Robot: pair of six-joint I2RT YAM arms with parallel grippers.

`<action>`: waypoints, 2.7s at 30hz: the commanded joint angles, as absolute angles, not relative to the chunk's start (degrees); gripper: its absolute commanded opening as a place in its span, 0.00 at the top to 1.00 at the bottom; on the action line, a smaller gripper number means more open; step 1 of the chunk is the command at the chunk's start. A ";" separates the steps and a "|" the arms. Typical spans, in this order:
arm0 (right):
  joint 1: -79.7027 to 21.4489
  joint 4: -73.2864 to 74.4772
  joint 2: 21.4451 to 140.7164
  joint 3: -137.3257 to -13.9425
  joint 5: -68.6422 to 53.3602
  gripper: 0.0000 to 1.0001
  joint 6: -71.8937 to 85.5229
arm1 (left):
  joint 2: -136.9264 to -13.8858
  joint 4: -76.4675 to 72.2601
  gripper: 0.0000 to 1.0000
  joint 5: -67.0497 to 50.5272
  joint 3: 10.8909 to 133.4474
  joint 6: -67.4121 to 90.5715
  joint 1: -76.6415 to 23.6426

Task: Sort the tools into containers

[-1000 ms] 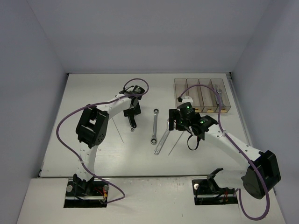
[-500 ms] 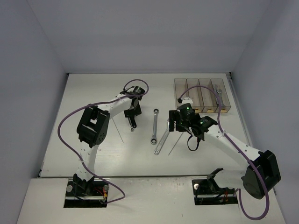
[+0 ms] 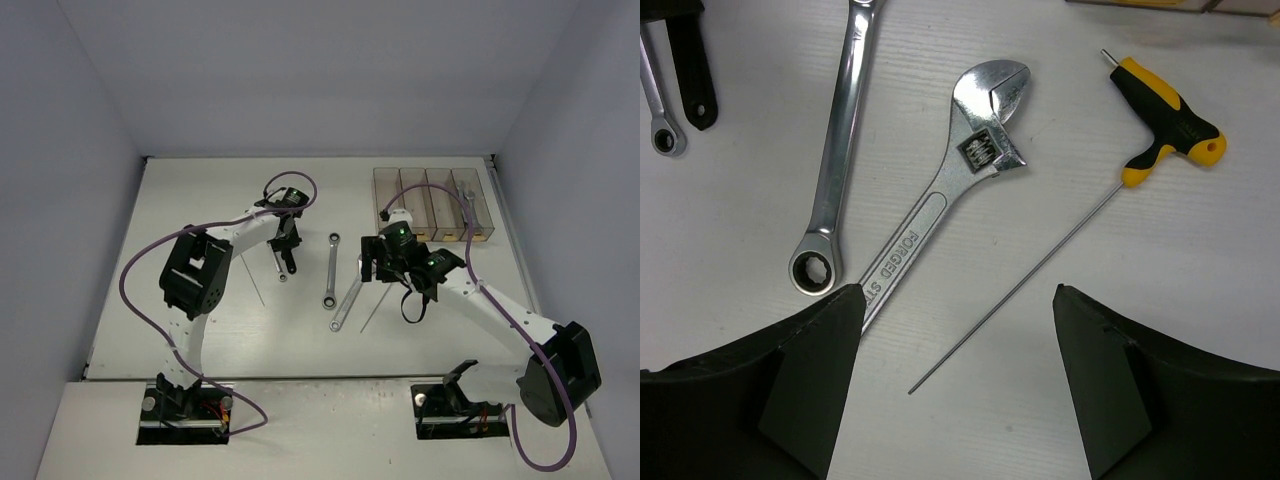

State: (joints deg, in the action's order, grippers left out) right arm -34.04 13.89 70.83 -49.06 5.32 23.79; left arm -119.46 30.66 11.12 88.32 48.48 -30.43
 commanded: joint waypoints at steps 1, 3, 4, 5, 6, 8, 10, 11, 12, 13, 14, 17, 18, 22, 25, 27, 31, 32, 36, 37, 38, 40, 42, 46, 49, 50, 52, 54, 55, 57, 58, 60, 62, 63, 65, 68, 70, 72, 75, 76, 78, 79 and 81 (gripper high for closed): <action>-33.66 11.69 70.49 -51.99 3.83 0.27 24.30 | -119.09 35.11 1.00 6.38 83.41 46.72 -31.82; -33.66 11.23 70.83 -52.69 2.63 0.27 24.81 | -117.25 34.50 1.00 5.72 82.75 45.37 -32.19; -33.68 10.92 71.02 -53.14 1.82 0.27 25.09 | -116.14 33.95 1.00 5.48 82.36 44.44 -32.40; -33.73 10.53 71.27 -53.72 0.85 0.27 25.43 | -114.87 33.31 1.00 5.34 81.92 43.22 -32.55; -33.70 9.79 71.41 -54.09 0.45 0.27 25.80 | -113.05 32.20 1.00 5.00 81.25 42.37 -32.70; -33.74 7.99 71.53 -54.52 -2.40 0.27 26.52 | -109.76 29.49 1.00 3.95 79.46 40.63 -32.78; -33.67 5.53 71.86 -54.97 -4.09 0.27 27.34 | -106.27 25.63 1.00 2.60 76.91 39.40 -32.78; -33.66 4.53 72.06 -55.10 -4.80 0.27 27.76 | -105.04 24.23 1.00 1.71 75.81 39.21 -32.78; -33.66 3.57 72.30 -55.22 -5.56 0.27 28.14 | -103.94 22.93 1.00 0.85 74.82 39.10 -32.78; -33.66 2.53 72.76 -55.41 -6.47 0.27 28.34 | -102.90 21.37 1.00 0.52 74.23 39.04 -32.78; -33.62 1.77 73.22 -55.54 -7.16 0.27 28.79 | -102.18 20.45 1.00 0.28 73.21 39.06 -32.78; -33.57 0.08 74.69 -55.88 -8.86 0.28 29.57 | -100.70 18.46 1.00 0.00 71.11 39.11 -32.79; -33.57 0.00 75.17 -55.90 -8.96 0.28 29.84 | -100.64 18.37 1.00 0.00 71.02 39.11 -32.78; -33.62 -4.61 77.68 -55.90 -10.92 0.28 31.63 | -98.95 15.74 1.00 -2.38 69.14 39.16 -32.87; -33.64 -7.01 79.78 -55.86 -12.62 0.28 33.80 | -97.93 14.37 1.00 -2.92 67.77 39.51 -32.87; -33.57 -8.73 81.53 -55.75 -13.49 0.28 35.88 | -97.45 14.04 1.00 -3.07 67.22 39.78 -32.87; -33.57 -11.90 86.07 -56.26 -14.50 0.28 39.76 | -96.49 13.27 1.00 -3.69 66.43 40.26 -32.78; -33.57 -12.78 87.00 -56.50 -14.60 0.29 40.74 | -96.20 13.07 1.00 -3.74 66.04 40.46 -32.78; -33.51 -16.13 92.32 -57.63 -16.70 0.29 43.27 | -95.58 11.84 1.00 -4.67 65.05 41.39 -32.80; -33.58 -17.29 93.35 -58.11 -17.82 0.30 43.91 | -95.49 11.60 1.00 -4.93 64.86 41.62 -32.83; -33.66 -18.39 94.35 -58.58 -18.80 0.31 44.43 | -95.45 11.49 1.00 -5.12 64.78 41.77 -32.85; -33.66 -20.48 97.08 -59.40 -20.27 0.32 45.55 | -95.51 11.24 1.00 -5.25 64.71 41.90 -32.78; -33.67 -22.54 99.69 -60.07 -21.40 0.33 47.14 | -95.54 10.96 1.00 -5.49 64.59 42.02 -32.86; -34.07 -24.46 103.52 -62.61 -22.76 0.34 49.15 | -95.54 10.74 1.00 -5.87 64.35 42.28 -32.80; -34.36 -25.76 106.27 -64.12 -23.48 0.35 50.25 | -95.45 10.60 1.00 -6.01 64.25 42.49 -32.78; -34.43 -25.97 106.98 -64.50 -23.59 0.35 50.36 | -95.41 10.54 1.00 -6.06 64.22 42.55 -32.80; -34.82 -26.28 109.00 -65.66 -23.23 0.36 50.38 | -95.19 10.44 1.00 -6.05 64.06 42.63 -32.87; -35.07 -26.56 110.81 -66.47 -23.03 0.36 50.90 | -94.91 10.19 1.00 -6.07 63.71 42.72 -32.79; -35.17 -26.75 111.71 -66.75 -23.13 0.36 51.04 | -94.77 10.09 1.00 -6.12 63.62 42.82 -32.83; -35.42 -27.85 113.06 -67.33 -23.74 0.37 51.39 | -94.84 10.32 1.00 -6.03 63.55 42.89 -32.81; -35.52 -28.40 113.55 -67.58 -24.09 0.38 51.59 | -94.85 10.49 1.00 -5.96 63.46 42.87 -32.78; -35.58 -28.93 114.22 -67.82 -24.53 0.39 52.06 | -94.56 10.56 1.00 -5.89 63.04 42.83 -32.78; -35.51 -29.65 113.73 -67.06 -24.40 0.41 52.55 | -94.51 10.20 1.00 -5.89 62.64 43.01 -32.78; -35.51 -30.05 113.04 -66.71 -24.00 0.41 52.38 | -94.57 10.19 1.00 -5.89 62.58 43.06 -32.78; -35.26 -30.23 112.84 -66.18 -24.34 0.43 52.13 | -94.75 9.64 1.00 -6.30 62.51 42.83 -32.78; -34.89 -30.96 113.88 -66.73 -26.50 0.44 52.27 | -94.64 8.72 1.00 -6.64 62.12 42.52 -32.78; -34.83 -31.36 114.69 -67.27 -28.10 0.44 52.21 | -94.17 8.46 1.00 -6.57 61.71 42.05 -32.78; -34.88 -31.46 115.26 -67.88 -29.40 0.44 52.28 | -93.66 8.28 1.00 -6.43 61.30 41.69 -32.78; -34.98 -31.55 115.84 -68.12 -30.61 0.45 52.47 | -93.21 7.60 1.00 -6.33 60.95 41.46 -32.78; -34.97 -31.55 116.13 -68.09 -30.96 0.46 52.75 | -93.34 7.49 1.00 -6.31 61.10 41.39 -32.78; -34.86 -31.61 116.80 -67.65 -31.46 0.48 53.23 | -93.54 7.70 1.00 -6.15 61.32 41.08 -32.78; -34.89 -31.64 117.12 -67.55 -31.69 0.49 53.38 | -93.60 7.70 1.00 -6.15 61.28 40.86 -32.78; -34.89 -31.80 117.49 -67.34 -32.29 0.51 53.59 | -93.53 7.49 1.00 -6.15 60.86 40.54 -32.78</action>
